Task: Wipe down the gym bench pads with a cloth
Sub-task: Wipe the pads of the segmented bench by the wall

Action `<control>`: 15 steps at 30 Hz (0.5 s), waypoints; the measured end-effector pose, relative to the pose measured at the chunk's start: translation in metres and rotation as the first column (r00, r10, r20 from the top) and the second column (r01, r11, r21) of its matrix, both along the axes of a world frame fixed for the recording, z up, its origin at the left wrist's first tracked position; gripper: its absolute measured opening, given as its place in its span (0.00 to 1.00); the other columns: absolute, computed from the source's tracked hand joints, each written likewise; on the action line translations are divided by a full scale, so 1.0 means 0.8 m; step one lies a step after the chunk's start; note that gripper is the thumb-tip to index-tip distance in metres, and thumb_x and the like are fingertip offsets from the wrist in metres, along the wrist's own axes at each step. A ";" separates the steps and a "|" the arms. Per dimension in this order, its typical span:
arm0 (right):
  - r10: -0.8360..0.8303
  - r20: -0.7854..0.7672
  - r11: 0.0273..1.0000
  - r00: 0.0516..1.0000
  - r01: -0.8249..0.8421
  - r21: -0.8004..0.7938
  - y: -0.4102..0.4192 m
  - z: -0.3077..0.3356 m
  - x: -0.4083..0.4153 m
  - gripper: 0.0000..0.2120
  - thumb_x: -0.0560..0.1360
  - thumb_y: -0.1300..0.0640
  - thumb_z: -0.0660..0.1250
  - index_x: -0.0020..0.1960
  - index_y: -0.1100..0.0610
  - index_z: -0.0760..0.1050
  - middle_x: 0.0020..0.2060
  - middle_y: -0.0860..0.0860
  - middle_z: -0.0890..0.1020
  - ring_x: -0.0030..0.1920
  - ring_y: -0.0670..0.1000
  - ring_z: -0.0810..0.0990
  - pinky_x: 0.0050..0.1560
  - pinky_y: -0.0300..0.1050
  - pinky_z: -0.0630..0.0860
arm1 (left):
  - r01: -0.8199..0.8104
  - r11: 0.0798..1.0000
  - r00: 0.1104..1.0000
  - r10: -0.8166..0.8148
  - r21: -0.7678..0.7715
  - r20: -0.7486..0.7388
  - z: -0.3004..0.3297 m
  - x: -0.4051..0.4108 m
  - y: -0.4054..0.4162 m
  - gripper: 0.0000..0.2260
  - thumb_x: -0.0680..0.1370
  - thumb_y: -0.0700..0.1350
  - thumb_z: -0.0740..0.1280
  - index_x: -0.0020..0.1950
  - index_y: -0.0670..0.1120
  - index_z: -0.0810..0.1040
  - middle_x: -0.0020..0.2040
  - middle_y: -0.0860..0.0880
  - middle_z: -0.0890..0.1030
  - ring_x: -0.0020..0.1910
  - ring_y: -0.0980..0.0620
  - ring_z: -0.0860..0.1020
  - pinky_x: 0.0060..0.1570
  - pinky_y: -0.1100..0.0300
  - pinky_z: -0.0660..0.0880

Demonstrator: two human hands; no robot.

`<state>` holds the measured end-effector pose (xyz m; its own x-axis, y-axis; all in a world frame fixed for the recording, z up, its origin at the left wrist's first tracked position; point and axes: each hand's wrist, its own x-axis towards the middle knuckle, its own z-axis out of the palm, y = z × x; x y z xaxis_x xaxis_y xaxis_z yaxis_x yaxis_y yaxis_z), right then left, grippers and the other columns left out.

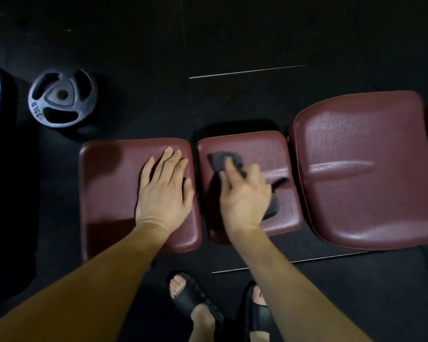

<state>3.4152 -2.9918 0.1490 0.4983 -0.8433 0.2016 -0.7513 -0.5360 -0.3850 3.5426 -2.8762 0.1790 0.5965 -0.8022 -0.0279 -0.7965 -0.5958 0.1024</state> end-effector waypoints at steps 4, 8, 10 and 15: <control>0.395 -0.023 0.911 0.919 -0.395 -0.117 -0.040 -0.008 -0.036 0.13 0.79 0.47 0.70 0.62 0.45 0.83 0.45 0.53 0.79 0.40 0.59 0.77 0.37 0.54 0.75 | 0.002 1.000 1.000 -0.002 -0.023 0.009 -0.001 0.000 0.000 0.24 0.81 0.49 0.56 0.74 0.41 0.73 0.77 0.44 0.71 0.80 0.48 0.61 0.80 0.45 0.54; 0.133 -0.065 0.984 0.989 -0.140 -0.110 -0.114 -0.016 -0.084 0.13 0.79 0.47 0.69 0.61 0.46 0.85 0.45 0.54 0.78 0.40 0.61 0.77 0.36 0.58 0.77 | -0.001 1.000 1.000 0.001 -0.010 0.003 0.001 0.000 0.000 0.24 0.82 0.50 0.55 0.75 0.41 0.73 0.77 0.44 0.70 0.81 0.48 0.61 0.80 0.45 0.52; -0.108 -0.045 0.992 0.993 0.105 -0.067 -0.091 -0.016 -0.067 0.14 0.77 0.48 0.69 0.62 0.47 0.85 0.45 0.55 0.77 0.42 0.62 0.77 0.38 0.58 0.77 | -0.001 1.000 1.000 0.001 -0.002 0.006 0.001 -0.001 -0.001 0.24 0.82 0.50 0.55 0.75 0.41 0.73 0.78 0.44 0.70 0.81 0.48 0.61 0.80 0.45 0.52; 0.013 -0.002 0.999 1.000 -0.013 0.051 0.025 0.008 0.013 0.16 0.78 0.48 0.69 0.64 0.47 0.83 0.45 0.54 0.76 0.43 0.59 0.76 0.42 0.54 0.72 | 0.001 1.000 1.000 -0.001 0.019 0.018 0.002 -0.002 -0.002 0.25 0.81 0.50 0.54 0.75 0.41 0.72 0.78 0.44 0.70 0.81 0.48 0.61 0.80 0.44 0.54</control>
<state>3.4256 -2.9721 0.1557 0.5100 -0.8457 0.1571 -0.7451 -0.5256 -0.4106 3.5409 -2.8779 0.1803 0.5964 -0.8020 -0.0328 -0.7986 -0.5970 0.0766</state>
